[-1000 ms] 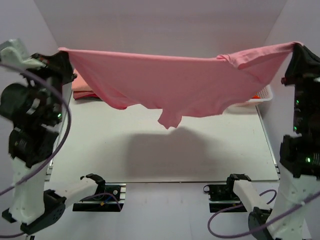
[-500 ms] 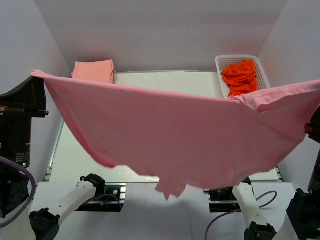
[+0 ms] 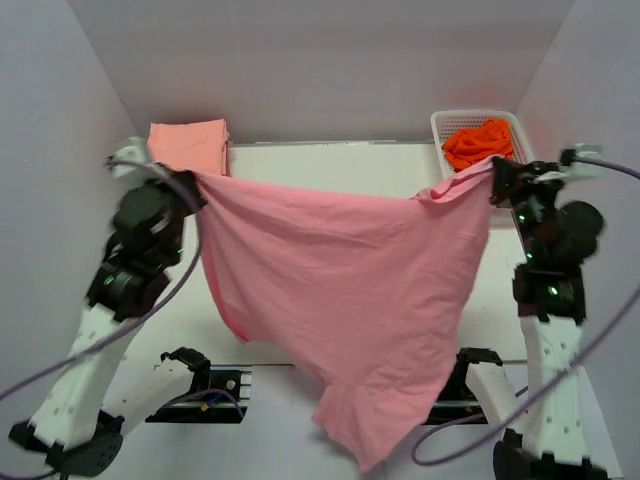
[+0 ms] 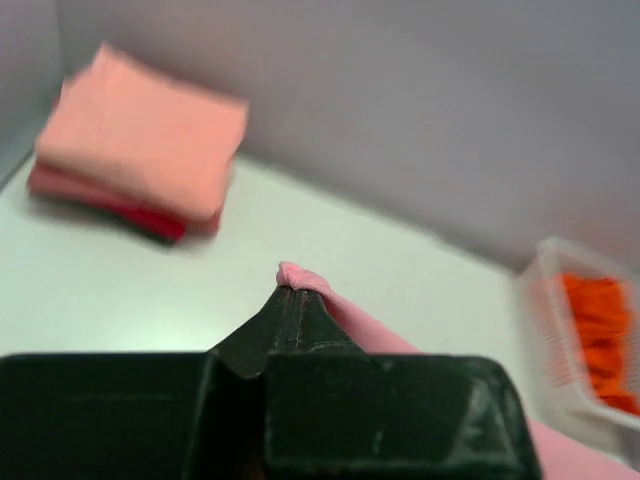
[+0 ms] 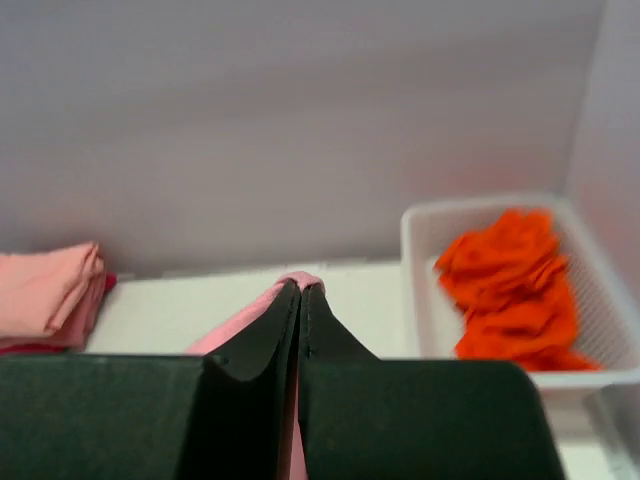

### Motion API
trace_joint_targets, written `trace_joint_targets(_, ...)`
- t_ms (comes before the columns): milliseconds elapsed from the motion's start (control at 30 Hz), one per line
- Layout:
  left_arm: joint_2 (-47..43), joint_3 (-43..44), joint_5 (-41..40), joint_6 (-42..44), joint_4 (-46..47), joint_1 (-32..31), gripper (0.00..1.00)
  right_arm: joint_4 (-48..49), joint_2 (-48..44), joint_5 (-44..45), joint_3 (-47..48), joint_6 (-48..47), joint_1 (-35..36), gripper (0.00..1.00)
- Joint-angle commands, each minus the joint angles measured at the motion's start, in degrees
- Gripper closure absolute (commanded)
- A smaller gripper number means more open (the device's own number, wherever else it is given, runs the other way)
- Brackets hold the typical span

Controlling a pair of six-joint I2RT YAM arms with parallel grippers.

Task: Fold and stack the t-shirts
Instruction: Flatten out the tshirt

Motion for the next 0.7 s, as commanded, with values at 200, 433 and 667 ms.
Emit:
trace_joint_targets(200,33.01,-2.69,-11.10,-11.10,-0.25,2.26,1.00,21.17,21.46,-9.66,-16.15,4.14,0.21,1.00)
trace_joint_targets(433,57.72,12.16,-6.71,-9.62,1.68,8.06,1.00,21.44,44.14,-14.15,-1.75,-0.08,1.79,1.00)
trace_joint_targets(667,74.51,32.47,-1.26,-2.76,4.14,11.49,1.00,13.54,59.51,-7.66,17.46,-4.66,3.55,1.00)
